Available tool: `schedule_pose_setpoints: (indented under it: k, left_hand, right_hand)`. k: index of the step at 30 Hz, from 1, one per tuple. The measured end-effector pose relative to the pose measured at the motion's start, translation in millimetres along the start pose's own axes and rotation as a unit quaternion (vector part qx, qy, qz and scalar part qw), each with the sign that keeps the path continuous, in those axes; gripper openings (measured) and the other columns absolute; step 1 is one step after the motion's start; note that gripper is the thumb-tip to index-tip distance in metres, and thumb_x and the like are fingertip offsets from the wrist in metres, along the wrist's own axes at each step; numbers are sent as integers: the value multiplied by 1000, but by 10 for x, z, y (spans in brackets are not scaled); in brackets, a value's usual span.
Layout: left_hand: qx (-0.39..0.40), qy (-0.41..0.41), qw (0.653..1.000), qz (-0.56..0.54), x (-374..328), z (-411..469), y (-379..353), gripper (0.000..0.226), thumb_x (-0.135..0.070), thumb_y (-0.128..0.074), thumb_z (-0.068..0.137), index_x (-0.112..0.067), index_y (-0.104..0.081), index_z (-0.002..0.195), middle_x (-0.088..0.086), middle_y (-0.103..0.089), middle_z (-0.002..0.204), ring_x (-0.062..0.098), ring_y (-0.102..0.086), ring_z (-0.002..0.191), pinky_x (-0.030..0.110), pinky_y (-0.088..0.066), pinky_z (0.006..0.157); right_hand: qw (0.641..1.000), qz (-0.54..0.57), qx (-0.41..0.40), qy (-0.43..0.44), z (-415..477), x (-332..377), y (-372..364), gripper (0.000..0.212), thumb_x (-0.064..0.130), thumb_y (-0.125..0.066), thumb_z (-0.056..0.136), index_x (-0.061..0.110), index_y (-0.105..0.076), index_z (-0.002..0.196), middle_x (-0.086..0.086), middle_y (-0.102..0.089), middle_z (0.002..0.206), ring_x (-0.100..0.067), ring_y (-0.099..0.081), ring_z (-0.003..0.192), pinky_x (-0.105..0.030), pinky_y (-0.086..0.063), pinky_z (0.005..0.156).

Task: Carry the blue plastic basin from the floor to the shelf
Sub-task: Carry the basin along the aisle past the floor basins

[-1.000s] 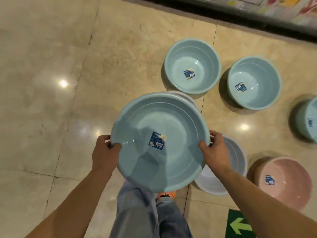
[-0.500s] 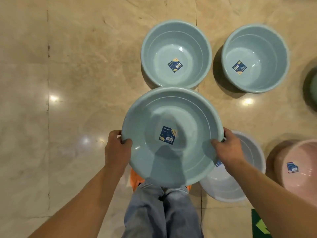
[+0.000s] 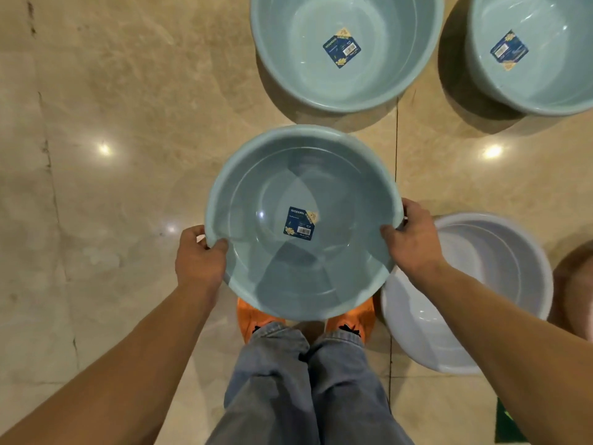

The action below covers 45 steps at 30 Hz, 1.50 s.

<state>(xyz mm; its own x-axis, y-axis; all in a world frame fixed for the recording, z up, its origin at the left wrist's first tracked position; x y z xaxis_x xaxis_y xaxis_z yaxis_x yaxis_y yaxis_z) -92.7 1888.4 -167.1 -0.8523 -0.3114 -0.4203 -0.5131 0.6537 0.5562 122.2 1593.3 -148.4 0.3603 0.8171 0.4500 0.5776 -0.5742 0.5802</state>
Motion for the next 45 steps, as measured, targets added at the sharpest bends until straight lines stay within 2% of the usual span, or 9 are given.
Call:
schedule_pose_setpoints:
  k: [3,7,15,21,25,34,39,42,45]
  left_hand:
    - [7,-7,1000,0,-5,28,-34,32,-13,-68,94,-25,-49,117,-6,-67,92,22,-68,86,40,-57,79]
    - [20,4,1000,-4,-54,79,-87,35,-11,-66,95,-22,-44,119,-1,-63,93,18,-63,82,33,-52,68]
    - [15,-47,999,5,-459,-245,206,35,-13,-68,93,-23,-46,118,-2,-65,93,20,-66,82,37,-55,74]
    - [38,-104,993,35,-1162,-769,479,38,-14,-70,90,-25,-49,120,2,-70,97,25,-69,82,41,-57,72]
    - [74,-148,984,71,-1649,-1185,412,39,-14,-71,89,-25,-50,120,4,-71,97,31,-71,87,47,-59,76]
    - [159,-228,950,142,-2004,-2075,-352,48,-18,-68,89,-21,-58,136,3,-73,111,28,-71,97,51,-60,86]
    - [170,-212,950,155,-1694,-2321,-839,41,-19,-71,86,-20,-65,127,3,-74,111,26,-72,95,50,-61,85]
    - [163,-194,954,161,-1483,-2449,-1047,37,-17,-71,85,-23,-67,121,0,-75,110,25,-73,95,48,-61,86]
    - [152,-172,959,169,-1293,-2608,-1244,35,-16,-70,83,-23,-68,118,0,-75,105,27,-73,94,48,-61,85]
  right_hand:
    - [999,-28,17,-26,90,-79,-37,53,16,-64,89,16,-53,141,-14,-44,139,-39,-56,118,-51,-50,102]
    - [994,18,77,-70,129,-115,-72,55,6,-61,97,16,-38,146,-4,-58,113,-25,-63,94,-37,-52,77]
    - [996,71,36,-48,-247,56,238,51,11,-62,91,18,-50,140,-2,-67,109,-29,-68,96,-47,-59,83]
    - [984,172,-13,-50,-837,153,785,42,5,-58,88,20,-58,127,2,-68,98,-11,-64,78,-13,-47,54]
    - [973,214,-65,-57,-1237,90,1226,46,6,-60,87,27,-58,128,9,-68,96,0,-66,75,-13,-49,53]
    - [943,264,-175,-105,-1761,-589,1972,39,3,-63,87,38,-55,103,7,-63,90,-9,-61,79,-24,-46,61]
    - [928,274,-187,-168,-1770,-1349,1990,51,9,-67,84,20,-54,133,1,-64,103,-19,-65,91,-31,-52,66]
    - [922,284,-179,-190,-1786,-1679,1990,51,8,-66,85,17,-53,134,1,-62,101,-23,-65,92,-30,-49,62]
    - [919,286,-159,-218,-1815,-1944,2059,48,8,-65,86,18,-54,131,4,-61,96,-10,-61,81,-26,-44,57]
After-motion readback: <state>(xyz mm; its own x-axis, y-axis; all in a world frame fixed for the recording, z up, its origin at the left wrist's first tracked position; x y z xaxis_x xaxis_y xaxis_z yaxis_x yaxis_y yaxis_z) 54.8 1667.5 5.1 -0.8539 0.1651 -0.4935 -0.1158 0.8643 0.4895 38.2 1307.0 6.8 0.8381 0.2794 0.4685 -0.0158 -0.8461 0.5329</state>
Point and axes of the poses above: each hand's wrist, its own z-axis towards the middle knuckle, its own y-axis out of the back of the hand, x = y × z, the point moved 6 cm from there along z, towards the middle knuckle
